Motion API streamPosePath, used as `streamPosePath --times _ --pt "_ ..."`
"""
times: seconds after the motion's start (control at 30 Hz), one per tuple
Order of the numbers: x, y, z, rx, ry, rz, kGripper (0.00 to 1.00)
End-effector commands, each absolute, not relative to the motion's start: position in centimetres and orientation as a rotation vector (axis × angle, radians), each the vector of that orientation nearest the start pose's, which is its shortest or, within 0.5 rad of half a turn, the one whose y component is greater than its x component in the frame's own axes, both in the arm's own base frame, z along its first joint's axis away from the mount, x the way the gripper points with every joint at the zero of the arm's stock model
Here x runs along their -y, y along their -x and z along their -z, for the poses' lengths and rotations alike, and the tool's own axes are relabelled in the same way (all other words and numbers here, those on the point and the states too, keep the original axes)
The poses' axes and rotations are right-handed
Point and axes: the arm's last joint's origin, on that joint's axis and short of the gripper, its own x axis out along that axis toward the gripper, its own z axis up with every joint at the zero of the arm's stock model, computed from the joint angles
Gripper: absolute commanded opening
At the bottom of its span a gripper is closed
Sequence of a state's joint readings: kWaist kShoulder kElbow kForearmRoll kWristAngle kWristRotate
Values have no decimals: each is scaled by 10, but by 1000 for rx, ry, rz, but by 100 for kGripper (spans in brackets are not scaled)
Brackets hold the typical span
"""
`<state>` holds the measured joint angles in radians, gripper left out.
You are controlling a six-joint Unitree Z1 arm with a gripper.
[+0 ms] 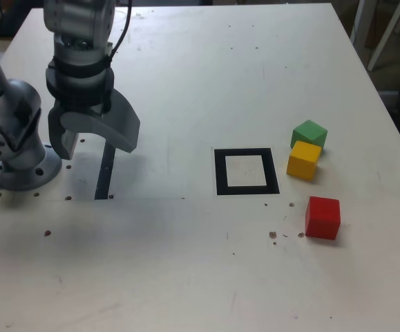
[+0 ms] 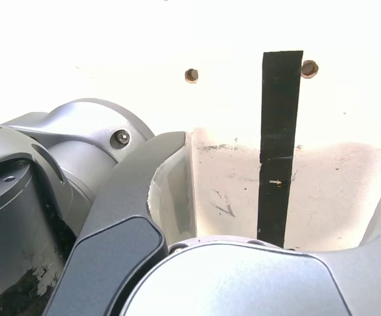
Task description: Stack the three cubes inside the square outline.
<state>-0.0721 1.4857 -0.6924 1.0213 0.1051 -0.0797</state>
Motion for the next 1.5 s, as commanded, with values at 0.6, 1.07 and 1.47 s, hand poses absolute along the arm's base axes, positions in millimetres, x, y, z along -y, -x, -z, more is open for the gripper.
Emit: streamPosePath --times 0.6,1.07,1.47 --pt "8 -132 -232 -1784 -97 -91 100" --pt "56 -207 -249 -1788 -175 -30 99" --pt "106 -261 -262 -1775 -239 45 99"
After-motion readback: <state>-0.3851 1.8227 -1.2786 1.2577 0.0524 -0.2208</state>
